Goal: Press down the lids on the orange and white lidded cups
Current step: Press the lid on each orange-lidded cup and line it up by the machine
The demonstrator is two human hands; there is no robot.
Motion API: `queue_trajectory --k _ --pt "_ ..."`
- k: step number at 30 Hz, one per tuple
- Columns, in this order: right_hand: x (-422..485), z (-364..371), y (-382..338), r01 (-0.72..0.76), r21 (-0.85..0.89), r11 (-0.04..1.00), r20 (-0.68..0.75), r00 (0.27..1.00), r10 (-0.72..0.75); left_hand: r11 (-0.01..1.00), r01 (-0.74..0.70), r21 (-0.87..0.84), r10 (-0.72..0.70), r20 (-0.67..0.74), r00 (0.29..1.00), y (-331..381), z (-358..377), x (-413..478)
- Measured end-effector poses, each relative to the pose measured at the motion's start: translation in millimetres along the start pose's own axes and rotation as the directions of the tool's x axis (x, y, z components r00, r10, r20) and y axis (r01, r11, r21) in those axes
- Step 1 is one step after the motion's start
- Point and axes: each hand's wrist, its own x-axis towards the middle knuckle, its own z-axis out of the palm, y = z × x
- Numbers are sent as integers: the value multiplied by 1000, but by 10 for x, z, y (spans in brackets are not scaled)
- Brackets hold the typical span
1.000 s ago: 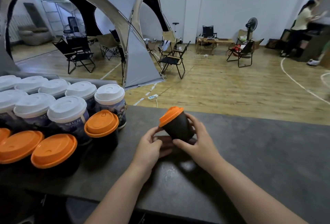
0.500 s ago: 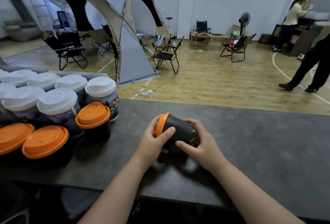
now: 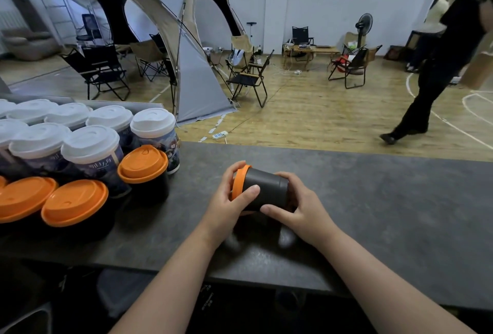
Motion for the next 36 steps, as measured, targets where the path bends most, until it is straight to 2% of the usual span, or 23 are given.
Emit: queue_trajectory --k 4,7,11,15,20,23,30,33,36 --pt "-17 -1 22 78 -16 997 11 997 -77 999 16 -28 -17 -35 999 -17 18 43" --pt "1 0 8 40 -11 999 46 998 -39 999 -28 -20 27 -63 998 -72 -28 47" --pt "-4 -19 -32 26 21 999 33 999 -27 998 -60 1 60 -35 998 -80 -62 49" --pt "-23 -14 -44 71 26 997 9 997 -72 998 -4 -58 3 -16 1000 -50 -36 73" --pt "1 -39 -53 -16 27 1000 31 999 16 998 -10 -69 13 34 999 -58 -107 69" --pt "-20 -30 -54 49 20 999 19 999 -49 997 13 -80 -11 35 999 -66 -109 96" --pt "-4 -5 -20 61 63 996 -64 996 -57 986 32 -164 -23 57 998 -90 -162 101" --pt "-18 -18 -2 103 161 982 -177 981 -74 991 41 -126 -29 98 995 -82 -138 91" --pt "-28 -38 18 161 111 981 -252 959 -128 997 32 -73 -26 81 996 -76 -113 88"
